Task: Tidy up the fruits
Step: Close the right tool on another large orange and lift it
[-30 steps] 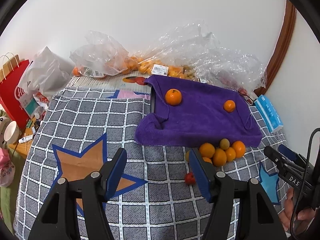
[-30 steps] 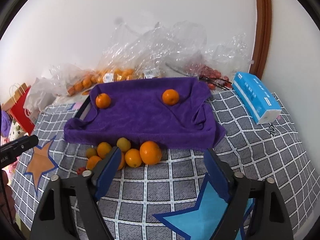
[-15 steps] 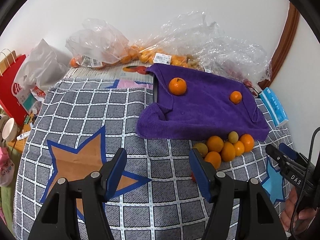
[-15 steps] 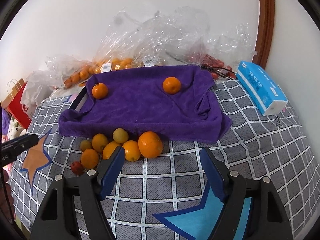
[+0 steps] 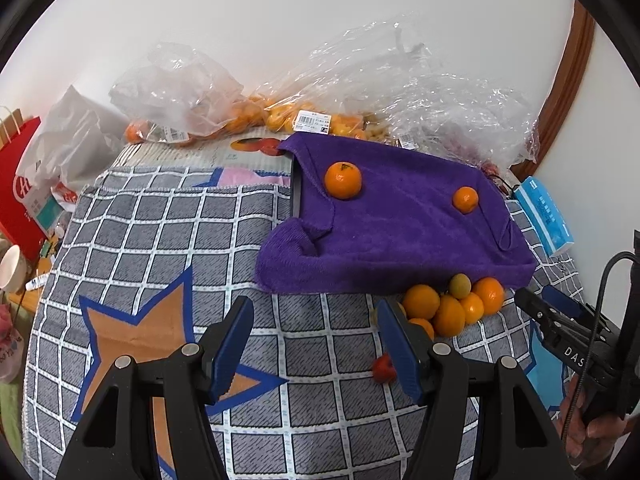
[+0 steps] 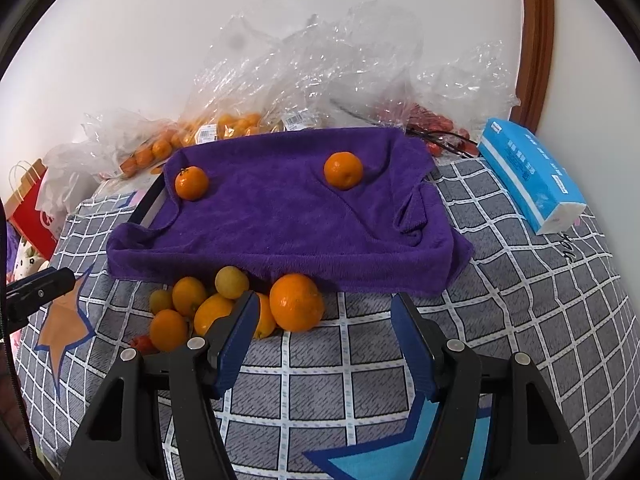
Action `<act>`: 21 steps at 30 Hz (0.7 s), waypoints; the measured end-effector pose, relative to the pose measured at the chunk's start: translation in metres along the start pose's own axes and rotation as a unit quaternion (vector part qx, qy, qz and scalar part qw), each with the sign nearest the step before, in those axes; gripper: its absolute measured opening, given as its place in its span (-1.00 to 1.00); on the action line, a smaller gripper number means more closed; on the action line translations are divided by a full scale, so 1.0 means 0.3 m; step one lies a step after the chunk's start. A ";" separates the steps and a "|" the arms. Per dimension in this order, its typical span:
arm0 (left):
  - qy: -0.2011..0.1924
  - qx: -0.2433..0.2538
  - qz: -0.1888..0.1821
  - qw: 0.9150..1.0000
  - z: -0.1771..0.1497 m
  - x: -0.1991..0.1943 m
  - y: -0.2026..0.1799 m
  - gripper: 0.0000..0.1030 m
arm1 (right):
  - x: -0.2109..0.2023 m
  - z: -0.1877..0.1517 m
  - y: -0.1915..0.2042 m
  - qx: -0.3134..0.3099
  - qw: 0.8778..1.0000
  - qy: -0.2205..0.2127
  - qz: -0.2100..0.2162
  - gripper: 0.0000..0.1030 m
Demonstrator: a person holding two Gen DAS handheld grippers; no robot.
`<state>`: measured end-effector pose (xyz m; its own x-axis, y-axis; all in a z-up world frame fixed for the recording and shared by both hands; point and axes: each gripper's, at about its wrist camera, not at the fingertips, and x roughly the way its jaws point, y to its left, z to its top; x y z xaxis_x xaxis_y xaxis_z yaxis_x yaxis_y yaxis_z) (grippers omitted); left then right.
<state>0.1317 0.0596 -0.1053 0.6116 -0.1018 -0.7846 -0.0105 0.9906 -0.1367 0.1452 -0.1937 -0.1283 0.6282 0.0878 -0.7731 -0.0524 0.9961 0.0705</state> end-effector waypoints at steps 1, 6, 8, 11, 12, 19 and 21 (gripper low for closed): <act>0.000 0.001 -0.001 1.000 0.003 0.003 -0.003 0.21 | 0.005 0.002 0.000 -0.001 1.000 0.000 0.000 0.29; 0.005 0.006 -0.002 1.000 0.019 0.032 -0.016 0.21 | 0.042 0.016 -0.001 0.000 1.000 0.007 0.003 0.18; 0.008 0.007 -0.002 1.000 0.026 0.043 -0.019 0.21 | 0.059 0.020 -0.002 0.001 1.000 0.010 0.003 0.15; 0.010 0.007 -0.003 1.000 0.033 0.059 -0.020 0.21 | 0.083 0.024 -0.006 0.004 1.000 0.014 0.005 0.10; 0.011 0.007 -0.003 1.000 0.036 0.064 -0.020 0.21 | 0.092 0.026 -0.009 0.006 1.000 0.016 0.007 0.08; 0.017 0.010 0.001 1.000 0.049 0.097 -0.018 0.21 | 0.131 0.038 -0.011 0.017 0.999 0.026 0.029 0.06; 0.018 0.009 0.006 1.000 0.053 0.104 -0.015 0.21 | 0.140 0.041 -0.009 0.019 0.999 0.030 0.034 0.06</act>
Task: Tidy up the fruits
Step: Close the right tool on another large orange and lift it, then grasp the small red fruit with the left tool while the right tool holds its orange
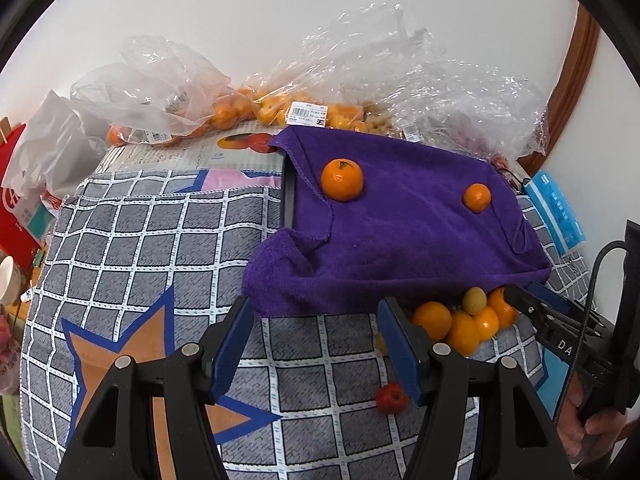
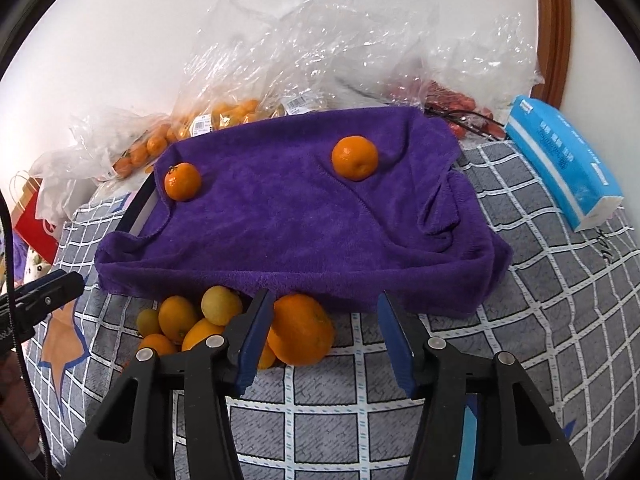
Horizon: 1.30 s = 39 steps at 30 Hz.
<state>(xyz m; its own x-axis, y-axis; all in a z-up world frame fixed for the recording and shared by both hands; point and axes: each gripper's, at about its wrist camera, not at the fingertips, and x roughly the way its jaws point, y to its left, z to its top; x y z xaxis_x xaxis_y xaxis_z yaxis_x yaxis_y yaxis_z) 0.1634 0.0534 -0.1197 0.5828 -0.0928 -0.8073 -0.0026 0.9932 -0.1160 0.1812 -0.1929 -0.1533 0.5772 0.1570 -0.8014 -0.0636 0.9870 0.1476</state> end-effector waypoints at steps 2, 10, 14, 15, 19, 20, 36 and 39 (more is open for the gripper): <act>0.002 0.000 0.006 1.000 0.001 0.007 0.005 0.21 | 0.010 -0.001 0.004 -0.001 1.000 0.004 0.003 0.06; 0.009 -0.016 0.005 1.000 -0.009 0.009 0.038 0.21 | 0.040 -0.014 0.014 -0.001 0.999 0.022 0.023 -0.33; 0.009 -0.015 0.005 1.000 -0.019 0.001 0.035 0.21 | 0.013 -0.026 -0.007 -0.001 1.000 0.022 0.013 -0.33; 0.009 -0.015 0.004 1.000 -0.020 0.000 0.035 0.21 | -0.001 -0.032 -0.017 -0.001 1.000 0.021 0.008 -0.33; 0.009 -0.014 0.003 1.000 -0.034 -0.009 0.031 0.21 | -0.030 -0.061 -0.051 0.001 1.000 0.028 0.003 -0.33; 0.010 -0.015 0.002 1.000 -0.039 -0.011 0.031 0.21 | -0.029 -0.066 -0.054 -0.001 1.000 0.031 0.001 -0.33; 0.046 0.020 -0.043 0.998 -0.155 0.021 -0.075 0.21 | -0.081 -0.113 -0.081 -0.017 1.000 0.002 -0.020 -0.33; 0.057 0.029 -0.052 0.997 -0.178 0.040 -0.104 0.21 | -0.104 -0.125 -0.097 -0.014 1.000 -0.001 -0.021 -0.33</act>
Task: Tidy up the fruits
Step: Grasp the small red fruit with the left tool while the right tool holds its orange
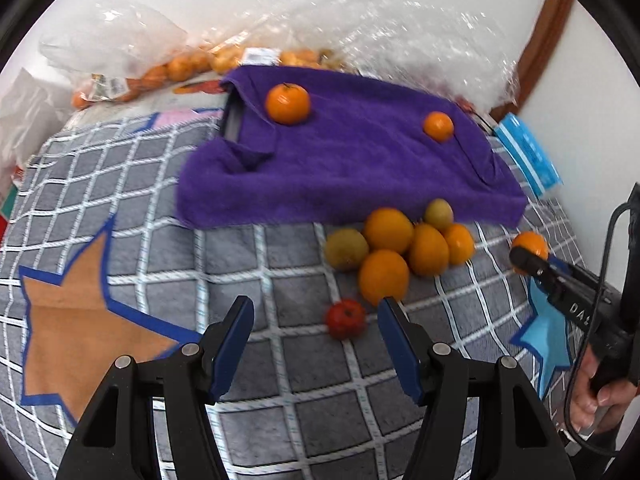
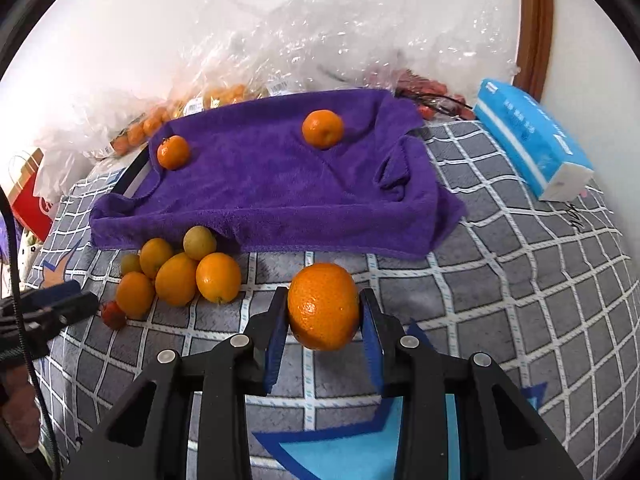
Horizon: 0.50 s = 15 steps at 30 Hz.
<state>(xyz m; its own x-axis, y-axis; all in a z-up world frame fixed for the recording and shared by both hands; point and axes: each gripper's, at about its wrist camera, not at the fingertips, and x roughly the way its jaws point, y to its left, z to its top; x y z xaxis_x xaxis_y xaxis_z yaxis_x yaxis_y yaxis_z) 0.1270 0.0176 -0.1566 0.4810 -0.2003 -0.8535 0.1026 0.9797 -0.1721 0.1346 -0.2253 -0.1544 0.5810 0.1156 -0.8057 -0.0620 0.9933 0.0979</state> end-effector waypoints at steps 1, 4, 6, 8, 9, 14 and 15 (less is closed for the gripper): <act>0.003 0.001 -0.003 1.000 -0.004 0.007 -0.007 0.20 | -0.004 -0.004 -0.006 0.002 1.000 0.001 0.000 -0.33; 0.008 0.010 -0.010 1.000 -0.011 0.023 -0.027 0.04 | -0.011 -0.018 -0.027 0.006 1.000 0.002 0.000 -0.33; 0.011 0.015 -0.011 1.000 -0.014 0.038 -0.039 0.01 | -0.013 -0.024 -0.041 0.011 1.000 0.001 0.001 -0.33; 0.017 0.019 -0.009 1.000 -0.016 0.053 -0.047 -0.07 | -0.014 -0.029 -0.054 0.016 1.000 0.000 0.002 -0.33; 0.013 0.023 -0.005 1.000 -0.018 0.055 -0.053 -0.10 | -0.015 -0.032 -0.059 0.017 1.000 0.000 0.002 -0.33; 0.009 0.040 -0.006 0.999 -0.021 0.061 -0.083 -0.42 | -0.009 -0.036 -0.065 0.018 1.000 0.001 0.002 -0.33; 0.009 0.042 -0.005 0.999 -0.021 0.063 -0.085 -0.50 | -0.009 -0.036 -0.064 0.017 1.000 0.000 0.003 -0.33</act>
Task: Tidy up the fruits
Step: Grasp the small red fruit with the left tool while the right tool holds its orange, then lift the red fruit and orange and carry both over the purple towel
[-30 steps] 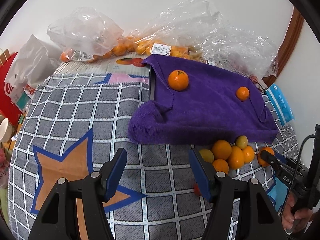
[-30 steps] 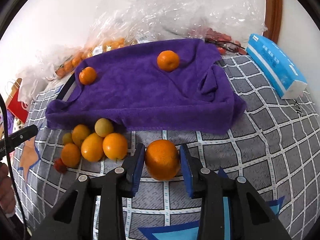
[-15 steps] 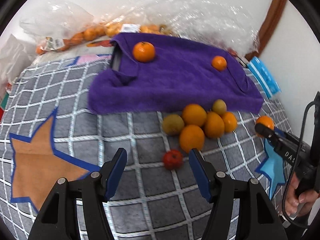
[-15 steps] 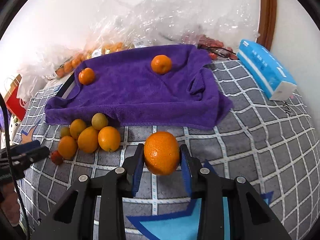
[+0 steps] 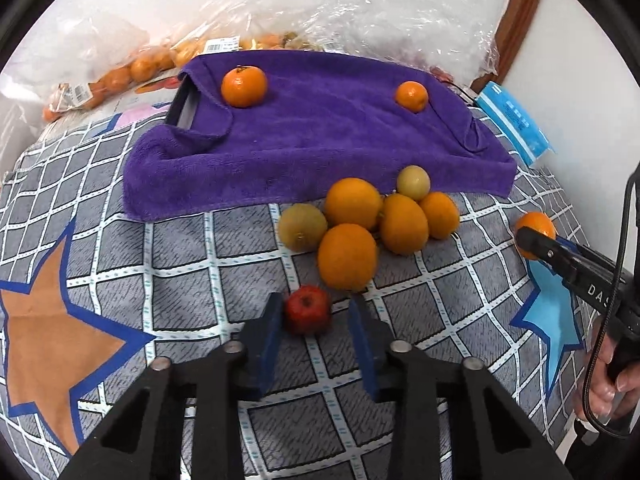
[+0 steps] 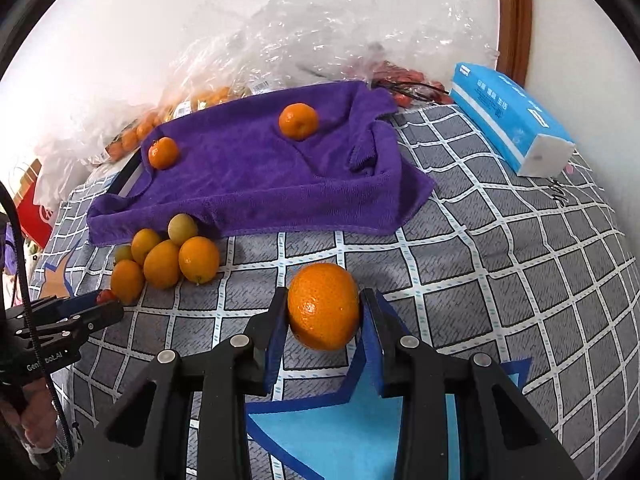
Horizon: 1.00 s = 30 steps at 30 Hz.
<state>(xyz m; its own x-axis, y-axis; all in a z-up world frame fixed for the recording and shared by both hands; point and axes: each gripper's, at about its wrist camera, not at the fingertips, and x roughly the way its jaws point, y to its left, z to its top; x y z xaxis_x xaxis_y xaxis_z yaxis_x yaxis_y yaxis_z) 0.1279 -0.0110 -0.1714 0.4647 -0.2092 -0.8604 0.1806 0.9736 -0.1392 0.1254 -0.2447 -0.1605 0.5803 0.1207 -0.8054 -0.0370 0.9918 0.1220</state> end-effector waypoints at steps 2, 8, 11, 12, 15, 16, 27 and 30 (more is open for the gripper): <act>0.000 0.004 0.005 1.000 0.000 0.001 -0.008 -0.54 | 0.000 0.004 0.002 0.000 1.000 0.000 0.002 -0.33; 0.004 -0.009 0.001 1.000 0.000 -0.006 0.012 -0.55 | -0.024 0.025 0.021 -0.004 1.000 -0.007 0.000 -0.33; 0.001 -0.022 -0.001 1.000 -0.006 -0.029 0.039 -0.55 | -0.051 0.035 0.036 -0.007 1.000 -0.015 0.000 -0.33; -0.001 -0.027 -0.001 1.000 -0.008 -0.040 0.047 -0.55 | -0.062 0.037 0.043 -0.009 1.000 -0.018 -0.001 -0.33; -0.010 -0.040 0.004 0.999 -0.010 -0.072 0.072 -0.55 | -0.090 0.039 0.055 -0.010 1.000 -0.025 -0.001 -0.33; -0.014 -0.046 0.003 0.999 -0.010 -0.088 0.082 -0.55 | -0.099 0.040 0.058 -0.011 1.000 -0.026 0.001 -0.33; -0.053 -0.074 0.009 0.996 0.048 -0.237 0.145 -0.55 | -0.194 0.124 0.096 -0.002 0.999 -0.050 0.013 -0.33; -0.068 -0.073 0.009 0.995 0.075 -0.286 0.149 -0.55 | -0.216 0.147 0.111 -0.003 0.998 -0.056 0.011 -0.33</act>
<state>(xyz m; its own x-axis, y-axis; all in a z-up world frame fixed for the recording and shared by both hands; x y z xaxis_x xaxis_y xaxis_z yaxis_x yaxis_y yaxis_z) 0.1158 0.0484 -0.0927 0.5819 -0.1917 -0.7903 0.0469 0.9781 -0.2027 0.1224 -0.2214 -0.0787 0.6661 0.1366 -0.7332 -0.0554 0.9894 0.1340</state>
